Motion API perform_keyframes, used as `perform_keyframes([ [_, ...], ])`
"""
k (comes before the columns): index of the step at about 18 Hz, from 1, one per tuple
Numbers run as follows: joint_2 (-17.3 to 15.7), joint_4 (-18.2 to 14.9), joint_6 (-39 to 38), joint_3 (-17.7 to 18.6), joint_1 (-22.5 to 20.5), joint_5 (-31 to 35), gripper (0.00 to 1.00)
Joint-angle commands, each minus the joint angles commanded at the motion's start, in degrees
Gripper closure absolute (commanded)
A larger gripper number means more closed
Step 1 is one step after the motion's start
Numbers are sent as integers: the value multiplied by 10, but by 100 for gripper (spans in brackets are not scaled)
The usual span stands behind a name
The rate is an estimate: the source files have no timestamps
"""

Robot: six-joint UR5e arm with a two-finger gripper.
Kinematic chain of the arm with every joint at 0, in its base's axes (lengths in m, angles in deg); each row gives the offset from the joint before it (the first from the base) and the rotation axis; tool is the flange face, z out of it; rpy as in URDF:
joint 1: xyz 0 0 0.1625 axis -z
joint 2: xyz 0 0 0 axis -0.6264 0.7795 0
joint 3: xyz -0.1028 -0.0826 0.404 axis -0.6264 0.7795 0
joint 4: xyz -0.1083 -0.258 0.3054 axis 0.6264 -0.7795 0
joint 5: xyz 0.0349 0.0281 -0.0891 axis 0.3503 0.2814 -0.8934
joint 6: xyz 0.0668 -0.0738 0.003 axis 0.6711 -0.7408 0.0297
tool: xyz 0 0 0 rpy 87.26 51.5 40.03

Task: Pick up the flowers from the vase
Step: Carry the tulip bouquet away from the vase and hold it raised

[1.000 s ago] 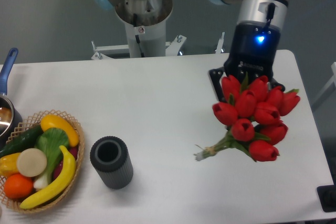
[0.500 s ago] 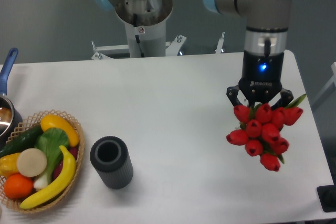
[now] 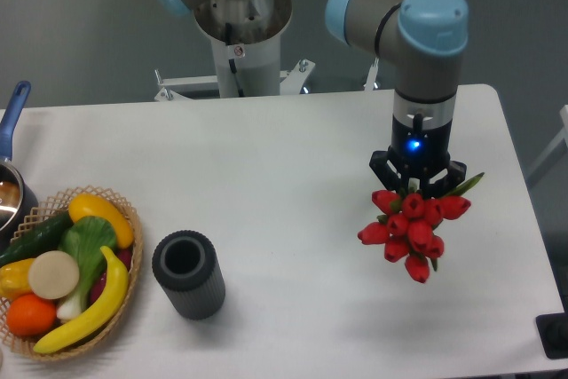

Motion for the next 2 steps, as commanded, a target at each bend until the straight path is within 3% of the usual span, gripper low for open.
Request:
perform_keyframes([
  [2,3,-5,1,3,11,17,97],
])
